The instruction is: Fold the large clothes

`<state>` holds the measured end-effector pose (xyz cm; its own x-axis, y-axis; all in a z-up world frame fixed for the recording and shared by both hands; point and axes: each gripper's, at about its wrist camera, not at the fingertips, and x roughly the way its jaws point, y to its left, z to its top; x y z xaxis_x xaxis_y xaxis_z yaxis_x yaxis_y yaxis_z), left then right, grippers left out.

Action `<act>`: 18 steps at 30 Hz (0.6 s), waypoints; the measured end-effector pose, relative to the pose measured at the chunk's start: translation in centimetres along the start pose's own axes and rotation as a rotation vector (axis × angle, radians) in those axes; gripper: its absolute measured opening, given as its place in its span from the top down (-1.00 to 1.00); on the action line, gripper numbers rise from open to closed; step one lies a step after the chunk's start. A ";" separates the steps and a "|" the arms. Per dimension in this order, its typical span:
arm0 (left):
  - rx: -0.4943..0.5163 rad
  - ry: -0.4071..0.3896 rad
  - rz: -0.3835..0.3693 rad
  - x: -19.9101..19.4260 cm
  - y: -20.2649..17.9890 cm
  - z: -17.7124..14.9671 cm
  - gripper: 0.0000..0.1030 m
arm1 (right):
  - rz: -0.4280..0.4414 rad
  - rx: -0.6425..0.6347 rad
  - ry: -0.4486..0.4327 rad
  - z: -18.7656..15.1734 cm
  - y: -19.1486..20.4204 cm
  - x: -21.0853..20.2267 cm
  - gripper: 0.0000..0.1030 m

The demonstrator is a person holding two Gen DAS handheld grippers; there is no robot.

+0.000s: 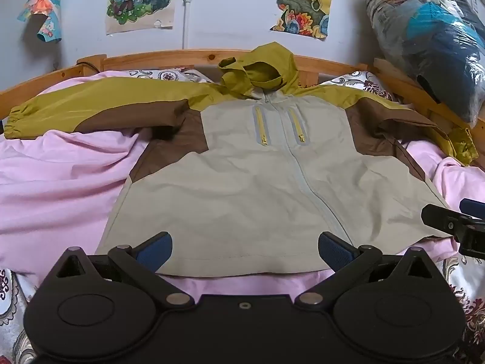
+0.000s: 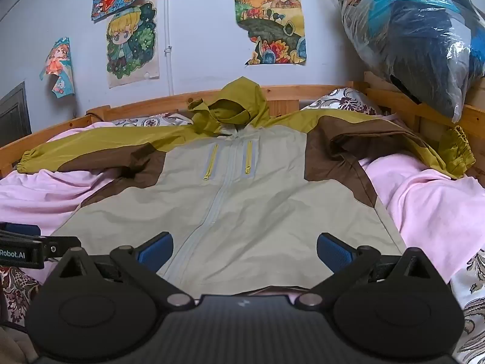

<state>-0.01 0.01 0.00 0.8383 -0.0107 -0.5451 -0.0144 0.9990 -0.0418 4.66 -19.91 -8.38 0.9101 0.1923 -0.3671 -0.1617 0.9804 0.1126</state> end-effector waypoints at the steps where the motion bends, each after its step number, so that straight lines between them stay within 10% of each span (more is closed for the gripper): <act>1: -0.004 -0.003 0.000 0.0 0.0 0.0 -0.99 | 0.001 0.000 -0.001 0.0 0.0 0.0 -0.99; 18: -0.007 -0.002 0.004 0.0 0.0 0.0 -0.99 | 0.005 0.002 0.005 0.0 0.1 0.2 -0.99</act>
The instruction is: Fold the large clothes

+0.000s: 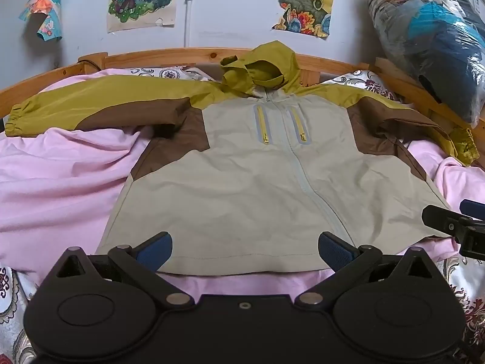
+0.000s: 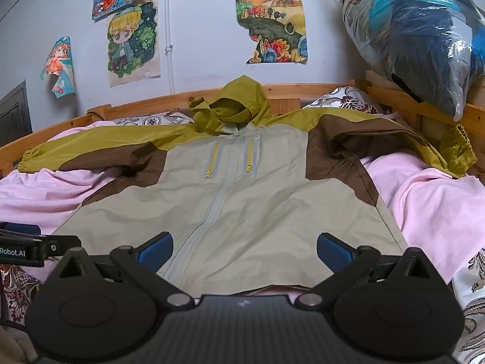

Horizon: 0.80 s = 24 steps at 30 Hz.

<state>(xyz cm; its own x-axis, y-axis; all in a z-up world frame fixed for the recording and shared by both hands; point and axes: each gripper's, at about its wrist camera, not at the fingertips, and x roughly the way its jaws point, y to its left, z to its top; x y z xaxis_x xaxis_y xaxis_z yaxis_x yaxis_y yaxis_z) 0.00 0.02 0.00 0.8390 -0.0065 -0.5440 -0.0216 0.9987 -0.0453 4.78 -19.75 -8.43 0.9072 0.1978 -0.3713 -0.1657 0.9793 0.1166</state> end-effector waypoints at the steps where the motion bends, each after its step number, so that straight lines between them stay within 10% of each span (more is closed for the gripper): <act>1: 0.000 0.000 0.000 0.0 0.0 0.0 -0.99 | 0.000 0.000 0.000 0.0 0.0 0.0 -0.99; 24: -0.001 0.003 0.000 0.1 0.0 0.0 -0.99 | 0.003 0.008 0.002 0.0 0.0 0.0 -0.99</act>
